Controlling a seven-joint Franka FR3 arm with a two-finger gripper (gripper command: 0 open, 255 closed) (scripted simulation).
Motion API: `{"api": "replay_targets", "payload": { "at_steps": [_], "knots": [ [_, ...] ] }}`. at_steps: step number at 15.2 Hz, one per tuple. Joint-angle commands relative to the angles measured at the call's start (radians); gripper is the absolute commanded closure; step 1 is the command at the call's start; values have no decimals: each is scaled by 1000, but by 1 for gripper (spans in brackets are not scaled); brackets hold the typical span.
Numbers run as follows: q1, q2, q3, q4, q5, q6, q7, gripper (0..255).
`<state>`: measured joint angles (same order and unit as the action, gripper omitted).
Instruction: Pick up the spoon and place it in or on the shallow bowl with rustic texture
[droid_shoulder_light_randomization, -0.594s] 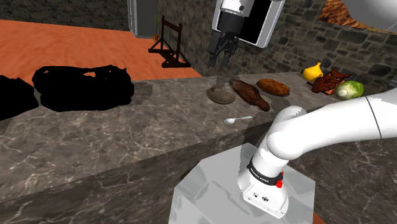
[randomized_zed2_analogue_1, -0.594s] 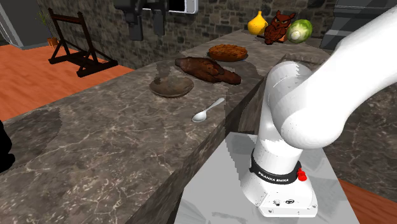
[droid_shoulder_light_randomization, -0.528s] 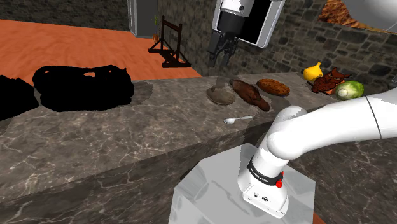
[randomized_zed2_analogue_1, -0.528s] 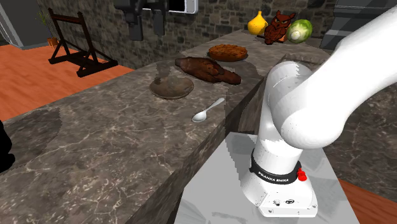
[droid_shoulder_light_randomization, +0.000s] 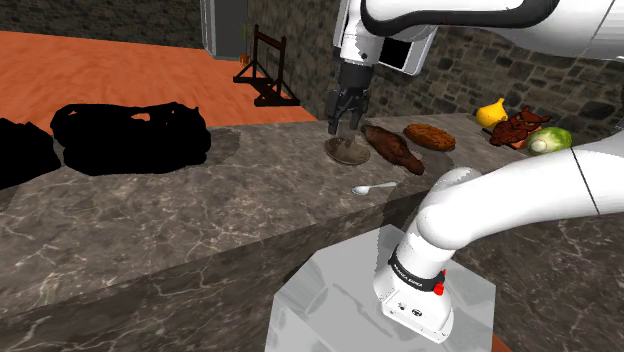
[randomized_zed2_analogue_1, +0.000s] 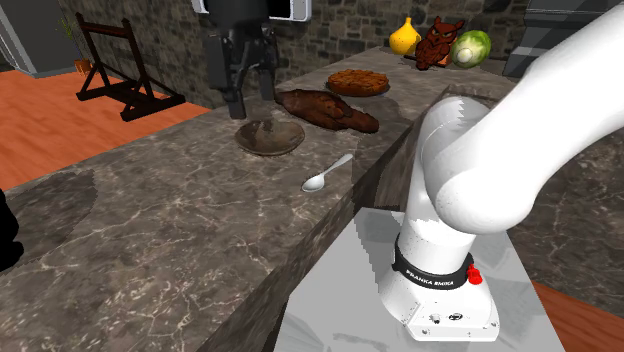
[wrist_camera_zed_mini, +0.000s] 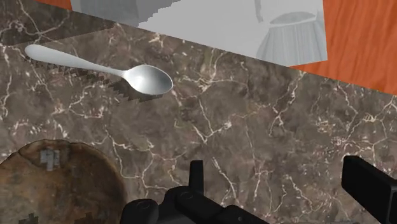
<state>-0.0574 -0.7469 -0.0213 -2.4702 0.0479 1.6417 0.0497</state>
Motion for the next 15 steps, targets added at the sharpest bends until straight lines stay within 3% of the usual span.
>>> {"api": "replay_targets", "payload": {
  "at_steps": [1, 15],
  "knots": [
    [-21, 18, -14, -47, -23, 35, -2, 0],
    [-163, 212, -89, -265, -176, 269, 30, 0]
  ]
}}
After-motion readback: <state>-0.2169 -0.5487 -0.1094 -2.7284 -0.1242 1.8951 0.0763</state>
